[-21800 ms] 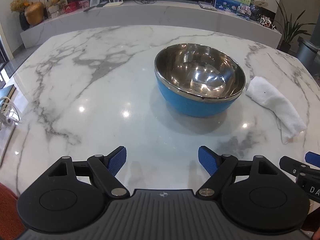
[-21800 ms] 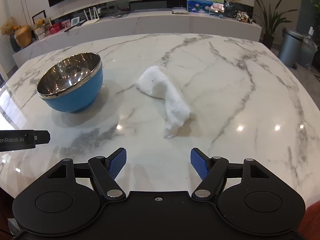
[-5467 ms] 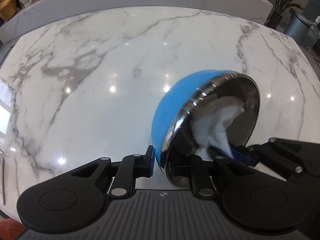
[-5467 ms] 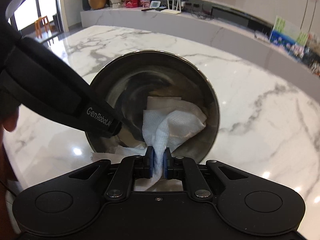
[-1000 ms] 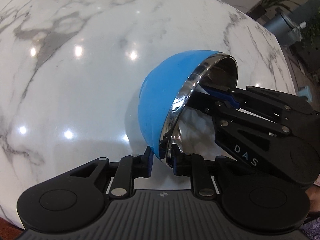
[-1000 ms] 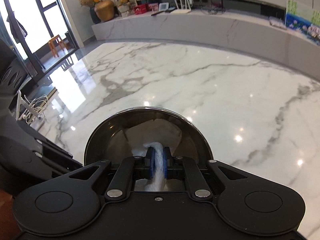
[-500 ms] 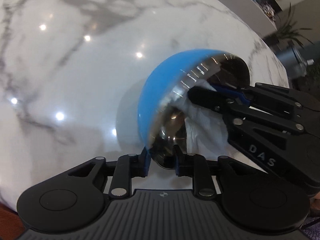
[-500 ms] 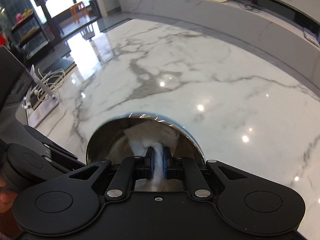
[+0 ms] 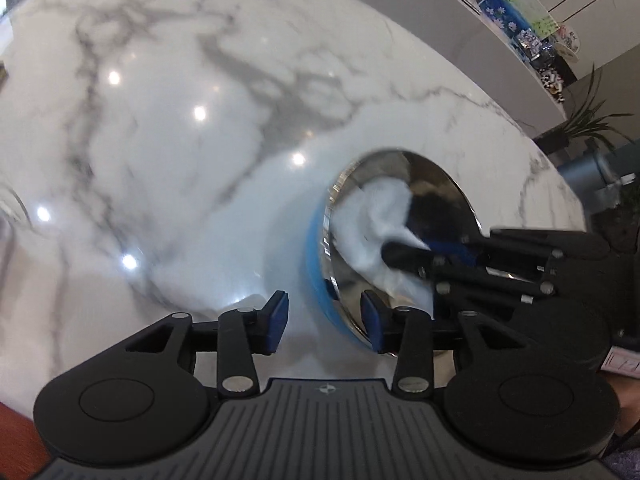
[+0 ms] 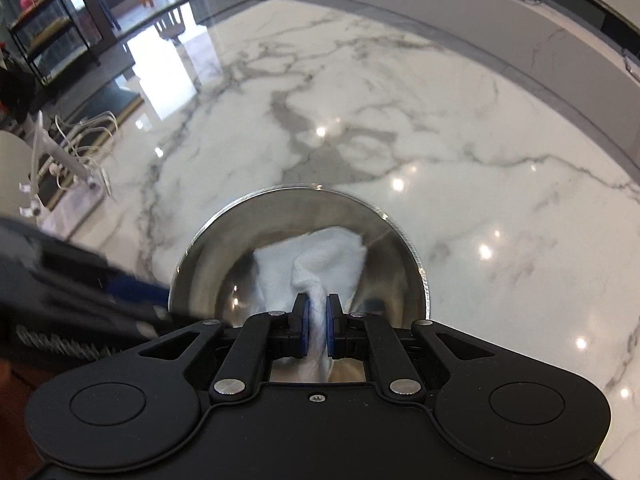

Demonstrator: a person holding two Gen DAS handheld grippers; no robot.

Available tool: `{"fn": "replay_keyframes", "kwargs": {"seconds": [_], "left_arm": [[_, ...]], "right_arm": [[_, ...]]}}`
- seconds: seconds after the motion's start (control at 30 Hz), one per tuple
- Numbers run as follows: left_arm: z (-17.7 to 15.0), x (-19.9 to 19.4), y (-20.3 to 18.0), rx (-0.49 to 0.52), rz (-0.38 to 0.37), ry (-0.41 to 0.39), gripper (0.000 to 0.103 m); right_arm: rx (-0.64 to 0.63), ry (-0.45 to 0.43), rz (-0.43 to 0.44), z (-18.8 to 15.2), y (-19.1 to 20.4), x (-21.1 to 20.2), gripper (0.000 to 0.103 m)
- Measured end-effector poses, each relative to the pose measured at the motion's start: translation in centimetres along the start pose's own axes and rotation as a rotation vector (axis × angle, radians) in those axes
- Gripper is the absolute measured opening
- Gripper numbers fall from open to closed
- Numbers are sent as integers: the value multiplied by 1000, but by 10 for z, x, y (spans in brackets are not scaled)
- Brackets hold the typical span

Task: Clean bowl
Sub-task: 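Tilt the bowl toward the right gripper while the right gripper wipes the bowl bottom, then hold the bowl with the left gripper while the right gripper wipes around the inner wall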

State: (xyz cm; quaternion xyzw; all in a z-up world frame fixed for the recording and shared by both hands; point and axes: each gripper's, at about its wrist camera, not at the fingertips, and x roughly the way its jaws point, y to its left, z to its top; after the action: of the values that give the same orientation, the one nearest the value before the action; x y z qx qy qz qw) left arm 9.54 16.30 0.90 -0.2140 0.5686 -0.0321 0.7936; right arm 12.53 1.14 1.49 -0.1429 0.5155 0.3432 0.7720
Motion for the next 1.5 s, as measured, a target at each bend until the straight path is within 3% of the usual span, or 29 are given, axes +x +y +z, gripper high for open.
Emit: {"fn": "replay_keyframes", "kwargs": {"seconds": [0.2,0.3,0.57,0.93,1.1,1.2,1.5], "left_arm": [[5,3,-8,46,11,-9,16],[1,7,-13,66,10,-5,14],[-28,31,-52,126,-50,79,13],[-67,53,-123,272,-66,133,14],[-72,56,-131,280,-66,132,14],[-72,57,-124,231,-94,139,15],[-73,59,-131,212,-72,136,15]], "right_arm": [[-4,43,-4,-1,-1,1,7],[-15,76,-5,-12,-2,-5,7],[28,124,-1,-62,-22,-33,7],[93,99,-187,-132,-53,-82,7],[210,52,-156,-141,-72,-85,7],[282,16,-113,-144,-77,-84,8],[222,40,-113,-146,-70,-87,9]]}}
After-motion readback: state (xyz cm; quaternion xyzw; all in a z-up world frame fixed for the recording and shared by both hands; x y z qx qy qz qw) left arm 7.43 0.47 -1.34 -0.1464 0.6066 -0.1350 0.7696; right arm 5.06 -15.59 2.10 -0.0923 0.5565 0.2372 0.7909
